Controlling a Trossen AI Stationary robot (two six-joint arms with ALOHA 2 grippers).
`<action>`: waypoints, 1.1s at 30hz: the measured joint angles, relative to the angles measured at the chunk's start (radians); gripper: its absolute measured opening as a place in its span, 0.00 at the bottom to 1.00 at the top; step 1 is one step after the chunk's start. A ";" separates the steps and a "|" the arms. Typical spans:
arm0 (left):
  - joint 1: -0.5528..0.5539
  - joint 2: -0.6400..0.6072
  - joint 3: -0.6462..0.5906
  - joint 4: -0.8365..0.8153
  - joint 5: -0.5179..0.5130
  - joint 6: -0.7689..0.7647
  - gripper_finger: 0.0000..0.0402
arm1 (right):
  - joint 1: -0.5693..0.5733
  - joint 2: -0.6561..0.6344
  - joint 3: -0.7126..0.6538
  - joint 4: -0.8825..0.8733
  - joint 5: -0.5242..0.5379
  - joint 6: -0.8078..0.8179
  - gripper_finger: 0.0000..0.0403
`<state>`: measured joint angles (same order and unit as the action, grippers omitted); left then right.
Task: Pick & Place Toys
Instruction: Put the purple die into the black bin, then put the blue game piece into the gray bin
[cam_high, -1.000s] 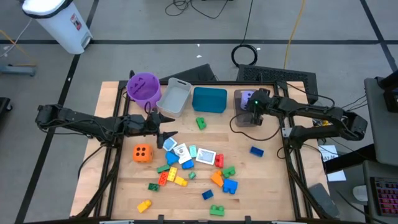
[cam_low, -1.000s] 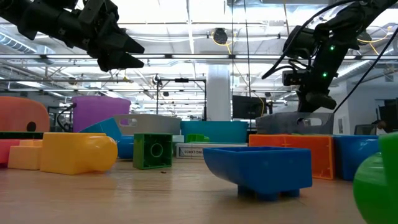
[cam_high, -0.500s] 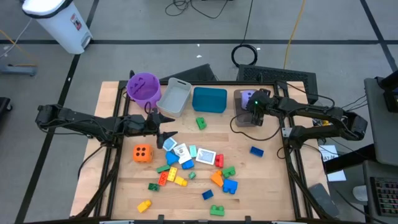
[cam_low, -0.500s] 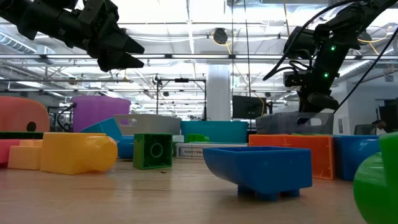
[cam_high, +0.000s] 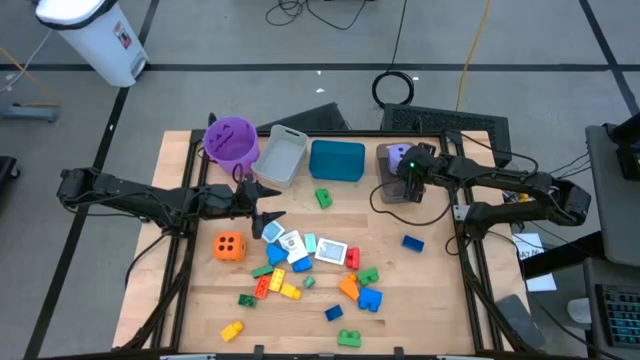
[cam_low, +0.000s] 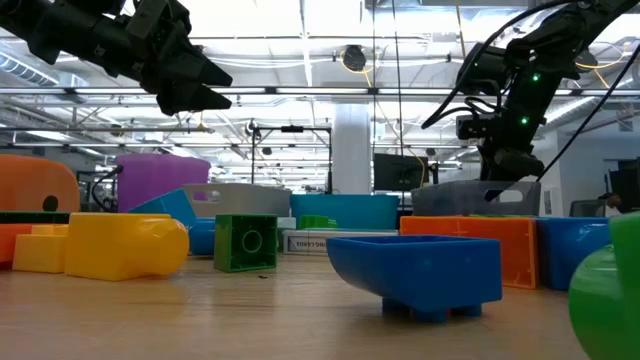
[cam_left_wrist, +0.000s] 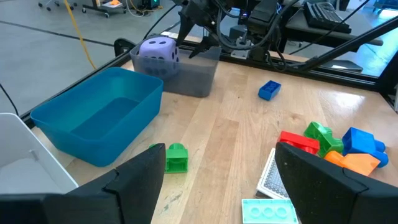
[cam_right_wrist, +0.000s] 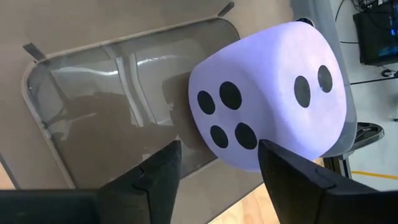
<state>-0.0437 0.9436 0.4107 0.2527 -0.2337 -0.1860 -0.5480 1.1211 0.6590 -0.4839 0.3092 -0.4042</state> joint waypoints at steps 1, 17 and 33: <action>0.000 0.000 0.000 0.000 0.000 0.000 0.76 | 0.000 0.000 0.000 0.000 -0.001 0.000 0.52; 0.000 0.000 0.000 0.002 0.000 0.000 0.76 | 0.062 -0.079 0.000 0.001 -0.015 0.000 0.50; 0.000 0.000 0.000 0.108 -0.074 0.053 0.76 | 0.152 -0.355 0.000 0.286 0.086 0.144 0.48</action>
<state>-0.0440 0.9434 0.4107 0.3610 -0.3073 -0.1329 -0.3957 0.7657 0.6590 -0.1977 0.3947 -0.2606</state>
